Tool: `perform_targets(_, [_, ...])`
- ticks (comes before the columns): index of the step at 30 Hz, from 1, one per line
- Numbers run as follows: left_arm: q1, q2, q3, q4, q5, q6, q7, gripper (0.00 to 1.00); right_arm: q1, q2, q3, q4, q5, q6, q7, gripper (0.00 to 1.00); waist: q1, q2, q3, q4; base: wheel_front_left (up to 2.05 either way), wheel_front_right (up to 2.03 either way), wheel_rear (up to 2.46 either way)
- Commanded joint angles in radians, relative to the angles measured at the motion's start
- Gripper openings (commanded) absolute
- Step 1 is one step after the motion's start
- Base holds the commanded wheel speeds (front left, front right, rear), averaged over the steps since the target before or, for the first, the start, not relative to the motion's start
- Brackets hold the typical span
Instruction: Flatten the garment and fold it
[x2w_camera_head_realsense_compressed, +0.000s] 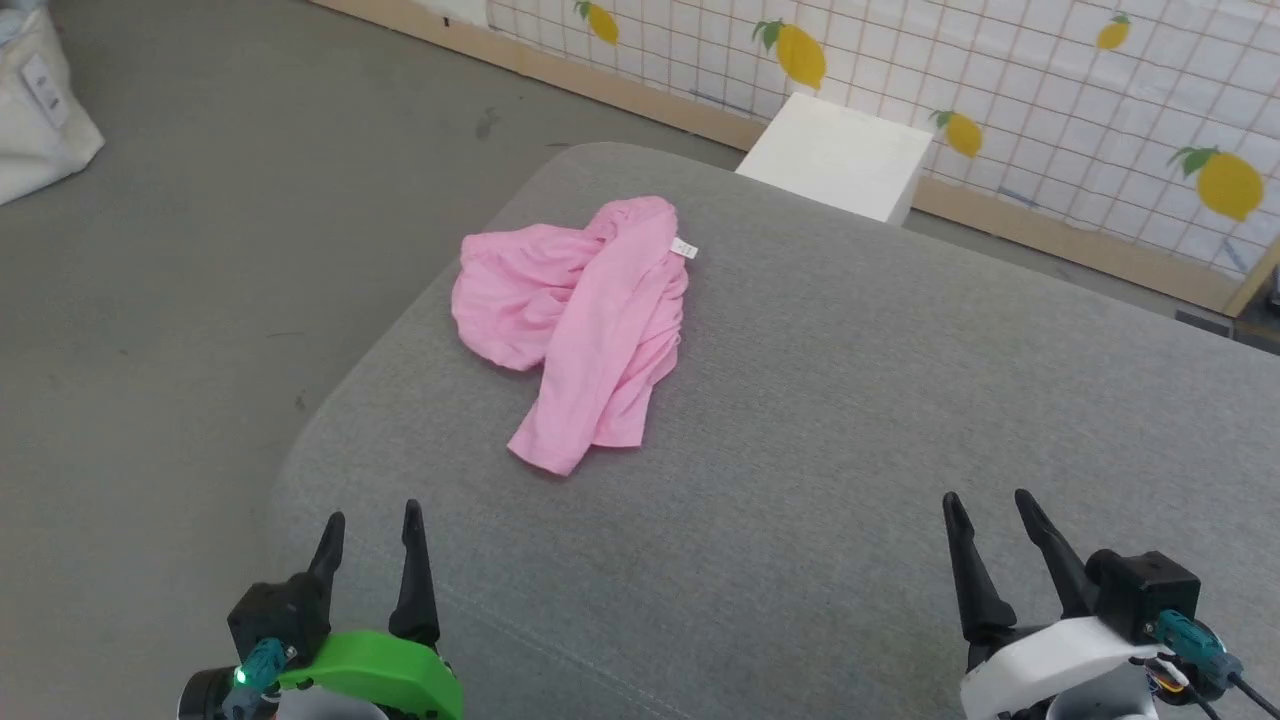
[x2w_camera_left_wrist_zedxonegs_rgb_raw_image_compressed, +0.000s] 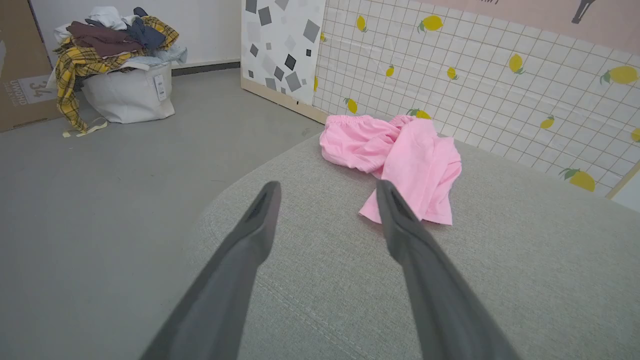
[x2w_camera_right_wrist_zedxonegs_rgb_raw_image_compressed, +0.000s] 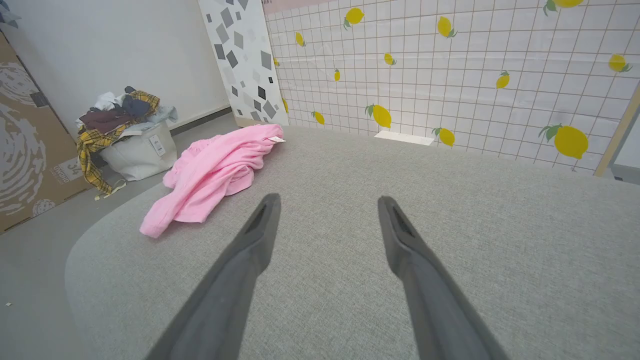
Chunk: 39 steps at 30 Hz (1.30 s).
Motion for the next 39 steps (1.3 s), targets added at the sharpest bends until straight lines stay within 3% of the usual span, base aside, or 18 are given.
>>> perform_targets(1, [0.020, 0.005, -0.005, 0.005, -0.015, 0.005, -0.010, 1.00, 0.014, 0.000, 0.003, 0.006, 0.014, -0.001, -0.012, 1.00, 0.0000, 0.0000, 0.000, 0.013, 0.00, 0.00, 0.00])
perform_targets(15, [0.014, 0.012, -0.022, 0.028, -0.056, 0.012, -0.040, 1.00, 0.017, 0.000, 0.003, 0.023, 0.052, -0.001, -0.029, 1.00, 0.0000, 0.0000, 0.004, 0.060, 0.00, 0.00, 0.00])
perform_targets(21, [-0.043, 0.026, -0.038, 0.047, -0.086, -0.015, -0.037, 1.00, 0.018, 0.000, -0.001, 0.027, 0.061, -0.001, -0.037, 1.00, 0.0000, 0.0000, 0.008, 0.073, 0.00, 0.00, 0.00])
perform_targets(30, [-0.291, 0.049, -0.052, 0.159, -0.163, -0.088, 0.011, 1.00, -0.001, 0.000, -0.028, 0.001, 0.048, -0.001, -0.021, 1.00, 0.0000, 0.0000, 0.072, 0.043, 0.00, 0.00, 0.00])
perform_targets(39, [-0.623, 0.057, -0.042, 0.427, -0.298, -0.136, 0.122, 1.00, -0.027, 0.000, -0.070, -0.078, 0.008, -0.001, 0.029, 1.00, 0.0000, 0.0000, 0.219, -0.055, 0.00, 0.00, 0.00])
